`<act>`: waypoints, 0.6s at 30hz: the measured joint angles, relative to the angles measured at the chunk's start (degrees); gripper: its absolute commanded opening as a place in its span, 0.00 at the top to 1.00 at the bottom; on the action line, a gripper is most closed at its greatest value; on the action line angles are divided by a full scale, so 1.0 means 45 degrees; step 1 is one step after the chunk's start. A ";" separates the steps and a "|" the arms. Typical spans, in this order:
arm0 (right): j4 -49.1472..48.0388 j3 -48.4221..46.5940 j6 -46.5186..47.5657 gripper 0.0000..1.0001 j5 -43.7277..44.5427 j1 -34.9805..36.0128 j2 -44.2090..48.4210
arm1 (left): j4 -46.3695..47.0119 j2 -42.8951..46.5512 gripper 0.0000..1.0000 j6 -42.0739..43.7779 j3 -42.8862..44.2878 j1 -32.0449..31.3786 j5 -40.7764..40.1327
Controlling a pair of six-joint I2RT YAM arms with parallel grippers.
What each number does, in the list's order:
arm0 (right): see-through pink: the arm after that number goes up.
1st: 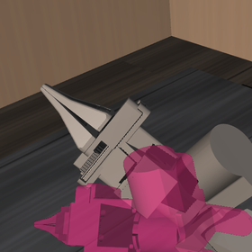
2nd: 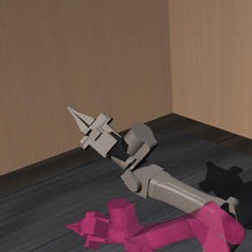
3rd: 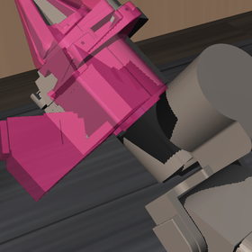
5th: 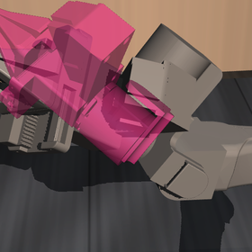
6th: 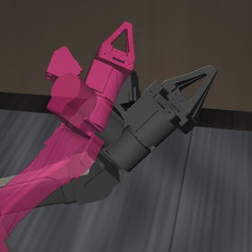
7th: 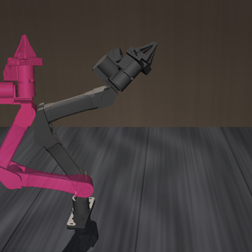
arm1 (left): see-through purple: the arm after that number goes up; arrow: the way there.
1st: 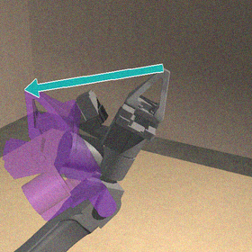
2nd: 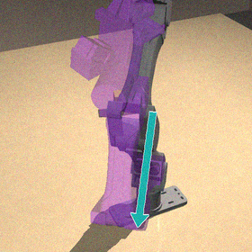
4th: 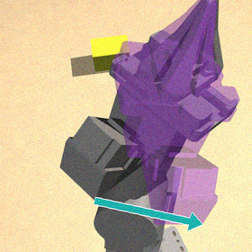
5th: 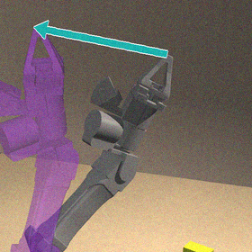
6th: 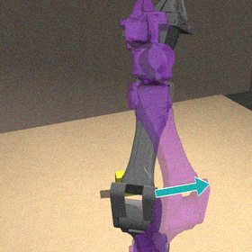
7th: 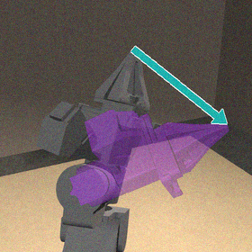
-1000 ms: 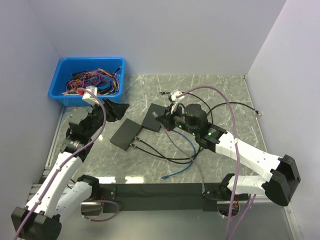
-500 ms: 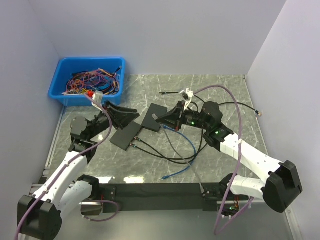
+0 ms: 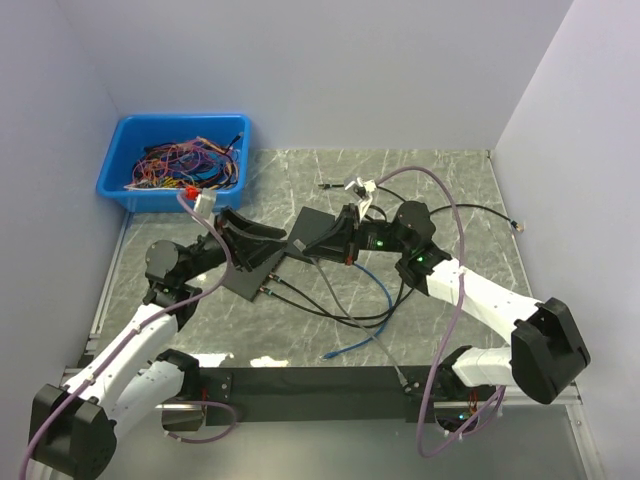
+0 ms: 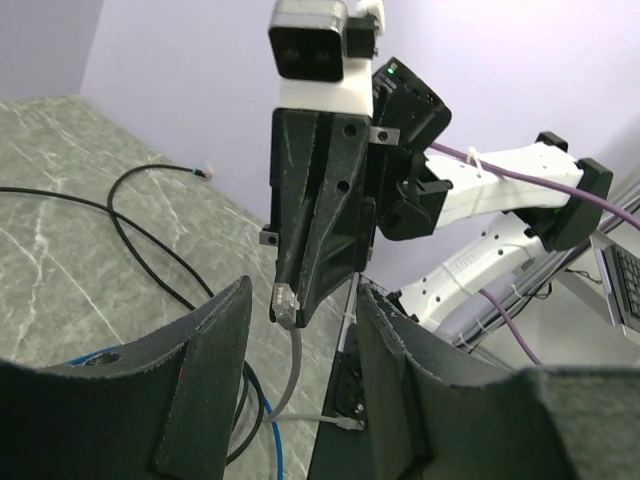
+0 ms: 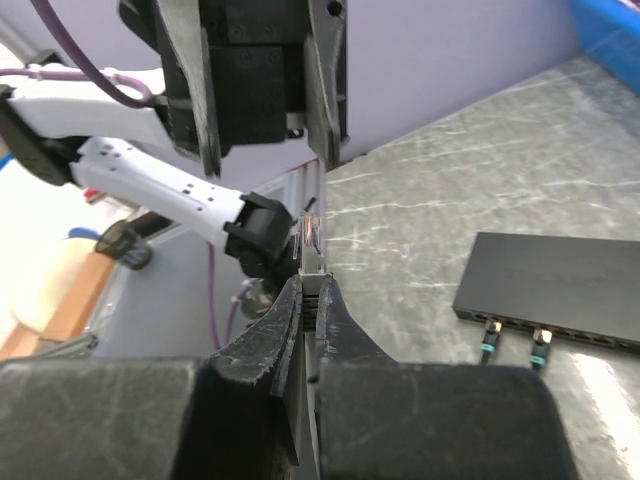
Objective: Insert the plug into the switch port
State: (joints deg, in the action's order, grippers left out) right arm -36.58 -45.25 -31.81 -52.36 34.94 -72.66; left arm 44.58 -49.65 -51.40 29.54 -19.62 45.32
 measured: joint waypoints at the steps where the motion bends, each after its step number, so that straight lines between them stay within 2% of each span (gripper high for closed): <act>1: -0.0189 0.0000 -0.0131 1.00 -0.0126 0.0000 -0.0078 | -0.0068 -0.0005 0.49 0.0107 0.0000 -0.0117 -0.0034; 18: -0.2390 -0.0112 -0.1928 1.00 -0.1234 0.0000 -0.0957 | -0.0729 -0.0345 0.51 0.0869 0.0005 -0.0797 -0.0612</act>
State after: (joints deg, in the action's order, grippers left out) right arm -47.33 -45.76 -40.49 -57.91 34.94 -76.97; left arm 41.30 -51.20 -47.48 29.56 -23.20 42.57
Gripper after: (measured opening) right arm 0.042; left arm 0.491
